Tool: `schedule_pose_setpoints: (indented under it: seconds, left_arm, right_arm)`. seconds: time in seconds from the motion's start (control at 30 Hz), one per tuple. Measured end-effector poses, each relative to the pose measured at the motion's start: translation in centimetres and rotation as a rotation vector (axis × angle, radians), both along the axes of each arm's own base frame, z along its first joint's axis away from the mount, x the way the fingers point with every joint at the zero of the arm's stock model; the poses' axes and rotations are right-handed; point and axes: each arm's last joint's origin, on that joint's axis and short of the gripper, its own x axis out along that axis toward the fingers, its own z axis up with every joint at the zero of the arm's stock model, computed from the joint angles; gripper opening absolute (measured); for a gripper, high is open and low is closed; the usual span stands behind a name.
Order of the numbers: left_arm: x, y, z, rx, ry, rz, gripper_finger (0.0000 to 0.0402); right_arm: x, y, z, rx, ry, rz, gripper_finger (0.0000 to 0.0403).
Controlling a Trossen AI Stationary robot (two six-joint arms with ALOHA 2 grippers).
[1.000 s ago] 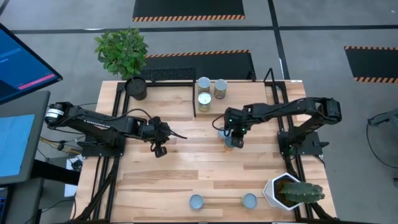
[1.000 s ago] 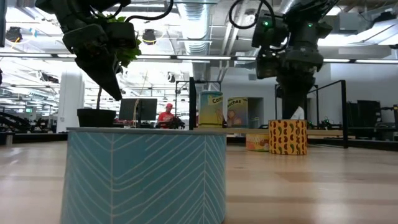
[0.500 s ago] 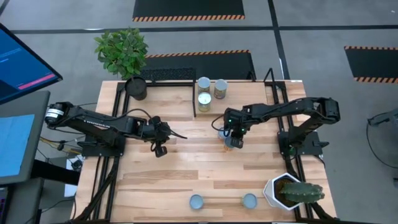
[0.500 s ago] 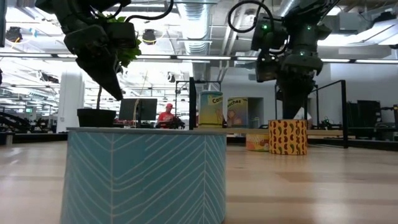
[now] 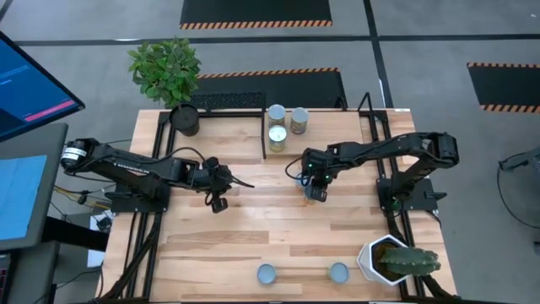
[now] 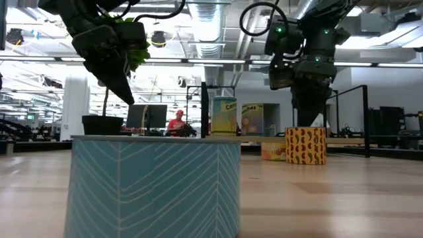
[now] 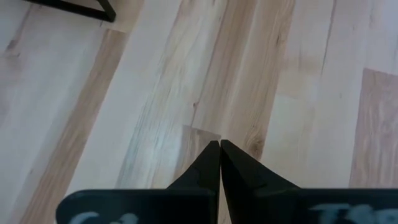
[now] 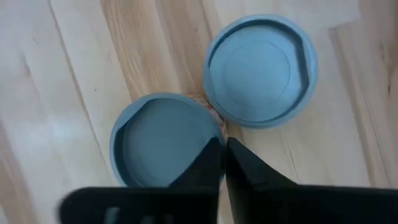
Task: Pick and place cans onto a shelf
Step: Put the canned beans on the shelf
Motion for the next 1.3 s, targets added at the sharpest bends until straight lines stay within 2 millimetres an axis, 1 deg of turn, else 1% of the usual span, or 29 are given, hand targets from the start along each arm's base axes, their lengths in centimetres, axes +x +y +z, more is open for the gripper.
schedule_pose_setpoints:
  seconds: [0.07,0.17,0.3,0.43,0.57,0.67,0.83,1.0,1.13,1.3]
  left_arm:
    - [0.0,0.0,0.0,0.000,0.001,0.000,0.0000]
    - [0.0,0.0,0.0,0.000,0.001,0.000,0.0000]
    - [0.0,0.0,0.0,0.000,0.001,0.001,0.0000]
    - [0.0,0.0,0.0,0.003,0.000,0.002,0.0000]
    - [0.0,0.0,0.0,0.009,0.000,0.007,0.0000]
    - [0.0,0.0,0.0,0.010,-0.002,0.007,0.0000]
    - [0.1,0.0,0.1,0.008,-0.015,0.007,0.0000]
    - [0.2,0.1,0.1,0.018,-0.021,0.015,0.0000]
    - [0.2,0.1,0.1,0.022,-0.022,0.018,0.0000]
    - [0.1,0.1,0.1,0.026,-0.022,0.022,0.0000]
  right_arm:
    - [-0.1,0.0,0.2,-0.001,0.001,-0.009,0.0013]
    - [-0.2,0.0,1.3,0.006,0.018,-0.029,0.0012]
    - [-0.7,0.0,4.3,-0.008,0.024,-0.025,0.0006]
    - [-1.4,-0.4,8.3,-0.111,-0.018,-0.025,0.0004]
    - [-2.9,-2.1,11.1,-0.260,-0.033,-0.112,0.0004]
    - [-4.3,-4.0,12.2,-0.317,-0.045,-0.208,0.0003]
    - [-6.0,-7.5,12.4,-0.345,-0.025,-0.316,0.0003]
    - [-6.6,-11.3,11.3,-0.348,0.019,-0.408,0.0003]
    - [-6.2,-14.0,9.8,-0.324,0.016,-0.461,0.0003]
    - [-5.6,-16.7,7.9,-0.317,0.012,-0.514,0.0003]
